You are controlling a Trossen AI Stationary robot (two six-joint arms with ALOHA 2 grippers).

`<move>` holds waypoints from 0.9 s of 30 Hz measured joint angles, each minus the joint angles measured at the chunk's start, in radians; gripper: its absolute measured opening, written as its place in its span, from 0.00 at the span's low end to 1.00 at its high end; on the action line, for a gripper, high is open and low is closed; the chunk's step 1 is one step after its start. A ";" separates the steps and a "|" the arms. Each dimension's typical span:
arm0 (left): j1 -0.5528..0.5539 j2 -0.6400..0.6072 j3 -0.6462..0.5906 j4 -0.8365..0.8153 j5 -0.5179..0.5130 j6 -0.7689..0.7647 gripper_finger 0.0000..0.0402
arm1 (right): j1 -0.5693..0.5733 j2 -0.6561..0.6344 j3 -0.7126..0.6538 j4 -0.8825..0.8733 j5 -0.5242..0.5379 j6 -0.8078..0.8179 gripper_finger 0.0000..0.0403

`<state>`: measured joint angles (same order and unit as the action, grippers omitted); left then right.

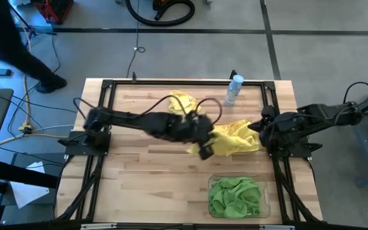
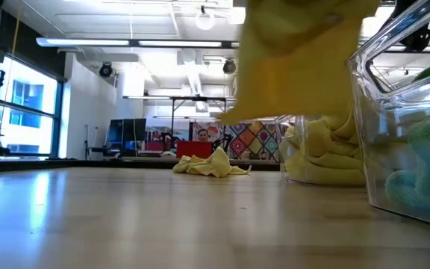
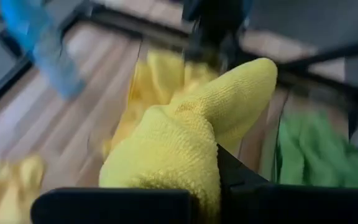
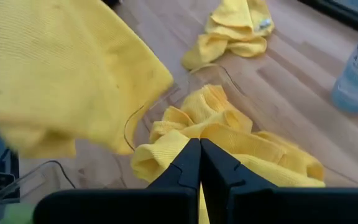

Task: Sort microfiber towel by color & place in baskets
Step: Put the yellow microfiber towel into the top transparent bin

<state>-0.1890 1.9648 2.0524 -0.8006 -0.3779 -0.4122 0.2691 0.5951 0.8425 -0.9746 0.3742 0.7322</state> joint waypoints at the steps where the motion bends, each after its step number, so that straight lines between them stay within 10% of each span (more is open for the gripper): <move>1: 0.016 0.023 0.017 0.042 0.012 0.025 0.00 | 0.000 -0.002 0.000 0.002 0.004 -0.016 0.00; 10: 0.119 0.172 0.045 0.485 0.178 0.056 0.00 | 0.000 -0.015 0.000 0.019 0.050 -0.108 0.00; 18: 0.140 0.312 0.044 0.524 0.194 -0.006 0.00 | 0.000 -0.071 0.071 0.021 0.168 -0.204 0.00; 27: 0.173 0.340 0.044 0.524 0.278 -0.067 0.06 | 0.000 -0.049 0.076 0.014 -0.059 -0.262 0.00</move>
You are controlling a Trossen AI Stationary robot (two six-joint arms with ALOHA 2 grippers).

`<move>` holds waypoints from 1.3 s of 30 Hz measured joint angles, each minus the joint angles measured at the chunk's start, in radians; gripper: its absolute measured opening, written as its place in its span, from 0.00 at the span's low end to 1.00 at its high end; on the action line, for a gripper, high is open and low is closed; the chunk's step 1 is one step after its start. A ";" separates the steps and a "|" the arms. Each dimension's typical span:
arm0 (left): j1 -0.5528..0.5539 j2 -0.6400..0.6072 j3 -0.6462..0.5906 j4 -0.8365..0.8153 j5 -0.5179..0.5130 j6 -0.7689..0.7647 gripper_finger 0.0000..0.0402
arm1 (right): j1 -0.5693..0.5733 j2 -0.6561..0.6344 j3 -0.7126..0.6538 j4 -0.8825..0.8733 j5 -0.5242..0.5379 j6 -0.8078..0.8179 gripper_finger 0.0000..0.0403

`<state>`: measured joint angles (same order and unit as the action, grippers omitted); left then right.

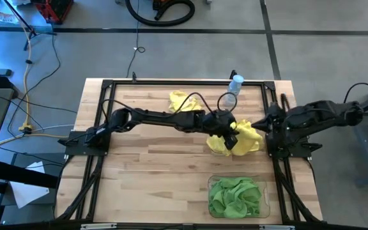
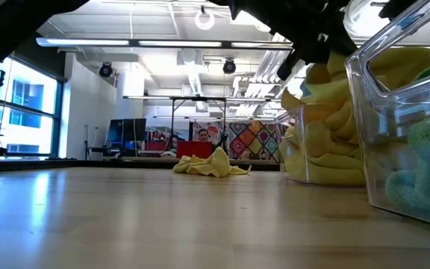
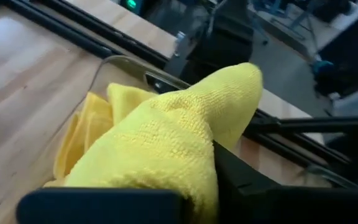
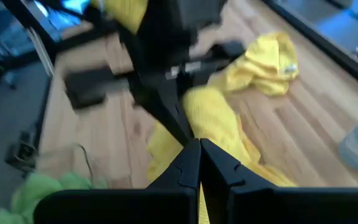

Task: Sort microfiber towel by color & place in baskets
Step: Put the yellow microfiber towel into the top transparent bin

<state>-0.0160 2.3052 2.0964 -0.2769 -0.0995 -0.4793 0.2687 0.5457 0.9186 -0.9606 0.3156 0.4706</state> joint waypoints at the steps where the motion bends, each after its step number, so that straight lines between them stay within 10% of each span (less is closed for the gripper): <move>1: 0.006 -0.004 0.000 -0.002 0.025 0.003 0.08 | 0.000 0.009 -0.012 0.000 -0.003 0.000 0.00; 20: 0.092 -0.132 0.000 -0.116 0.199 0.081 0.42 | 0.000 0.139 -0.064 0.090 0.021 0.011 0.00; 30: 0.017 -0.326 -0.012 -0.442 -0.034 0.323 0.42 | -0.097 0.406 -0.064 0.106 0.050 0.090 0.00; 39: 0.009 -0.609 -0.431 -0.333 -0.042 0.302 0.42 | -0.223 0.692 -0.064 0.119 -0.196 0.179 0.00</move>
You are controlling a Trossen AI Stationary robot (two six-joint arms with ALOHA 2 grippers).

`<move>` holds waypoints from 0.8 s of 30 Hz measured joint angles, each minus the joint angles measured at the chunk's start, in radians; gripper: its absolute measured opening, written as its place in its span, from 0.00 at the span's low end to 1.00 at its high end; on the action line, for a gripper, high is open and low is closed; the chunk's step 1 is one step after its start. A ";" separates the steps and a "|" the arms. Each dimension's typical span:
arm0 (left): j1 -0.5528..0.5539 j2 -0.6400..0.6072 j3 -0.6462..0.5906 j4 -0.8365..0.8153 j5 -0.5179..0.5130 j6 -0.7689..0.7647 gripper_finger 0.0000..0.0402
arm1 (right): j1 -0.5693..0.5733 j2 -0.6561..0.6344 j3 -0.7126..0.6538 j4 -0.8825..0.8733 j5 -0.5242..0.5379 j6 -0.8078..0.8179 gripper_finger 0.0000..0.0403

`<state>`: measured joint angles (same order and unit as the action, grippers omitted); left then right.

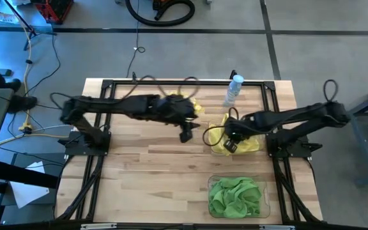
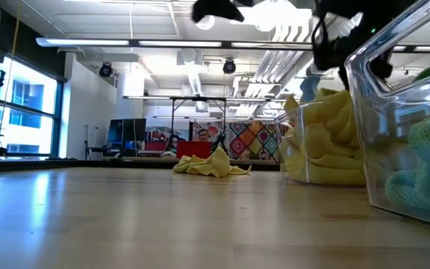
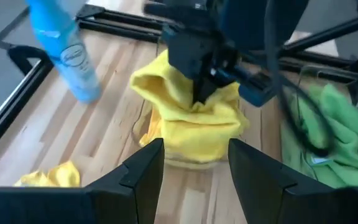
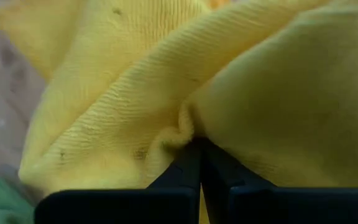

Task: Sort microfiber towel by color & place in baskets
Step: Put the yellow microfiber towel into the top transparent bin

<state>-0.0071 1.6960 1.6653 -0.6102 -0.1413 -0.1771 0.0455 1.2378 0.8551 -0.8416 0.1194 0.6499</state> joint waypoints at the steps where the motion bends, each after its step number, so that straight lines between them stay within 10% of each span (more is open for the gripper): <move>1: 0.000 -0.046 -0.066 0.035 0.000 -0.012 0.42 | -0.002 0.028 0.000 0.006 -0.013 0.004 0.00; 14: 0.000 -0.550 -0.671 0.376 -0.070 -0.144 0.42 | -0.003 0.340 0.006 0.148 -0.069 0.034 0.00; 24: 0.000 -0.778 -0.862 0.455 -0.066 -0.035 0.42 | 0.001 0.196 -0.002 0.141 -0.075 0.128 0.00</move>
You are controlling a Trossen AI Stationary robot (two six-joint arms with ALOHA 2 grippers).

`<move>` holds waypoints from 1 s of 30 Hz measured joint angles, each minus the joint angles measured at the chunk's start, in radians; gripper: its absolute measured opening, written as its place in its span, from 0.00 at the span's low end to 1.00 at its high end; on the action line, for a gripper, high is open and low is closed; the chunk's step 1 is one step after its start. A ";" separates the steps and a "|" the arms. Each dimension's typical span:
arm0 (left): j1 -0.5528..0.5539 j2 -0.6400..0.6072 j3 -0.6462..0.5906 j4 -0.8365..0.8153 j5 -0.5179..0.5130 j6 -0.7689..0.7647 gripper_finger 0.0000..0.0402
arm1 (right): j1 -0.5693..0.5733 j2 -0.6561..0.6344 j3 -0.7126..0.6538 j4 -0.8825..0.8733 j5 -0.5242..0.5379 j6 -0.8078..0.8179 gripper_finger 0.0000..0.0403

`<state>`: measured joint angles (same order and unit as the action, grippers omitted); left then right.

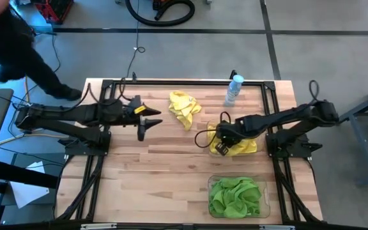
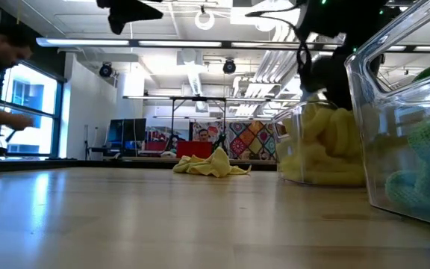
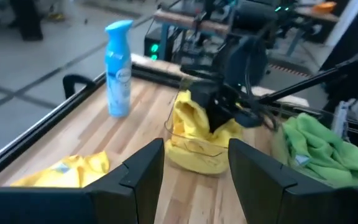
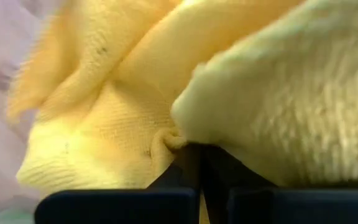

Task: Sort microfiber towel by color & place in baskets
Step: Put the yellow microfiber towel into the top transparent bin

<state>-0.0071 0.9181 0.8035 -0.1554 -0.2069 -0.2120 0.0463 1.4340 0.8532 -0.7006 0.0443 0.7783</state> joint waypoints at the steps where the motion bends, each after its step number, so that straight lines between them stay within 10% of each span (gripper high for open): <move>1: 0.000 -0.021 -0.031 0.036 0.015 0.013 0.42 | 0.000 -0.022 0.000 -0.001 0.003 0.009 0.00; 14: 0.000 -0.182 -0.432 0.389 0.111 0.040 0.28 | -0.001 -0.157 0.000 0.002 0.015 0.119 0.00; 30: -0.006 -0.551 -0.651 0.240 0.158 -0.065 0.00 | -0.001 -0.159 0.000 0.006 -0.009 0.210 0.00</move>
<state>-0.0131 0.3673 0.1520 0.0848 -0.0487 -0.2769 0.0456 1.2755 0.8536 -0.6949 0.0353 0.9883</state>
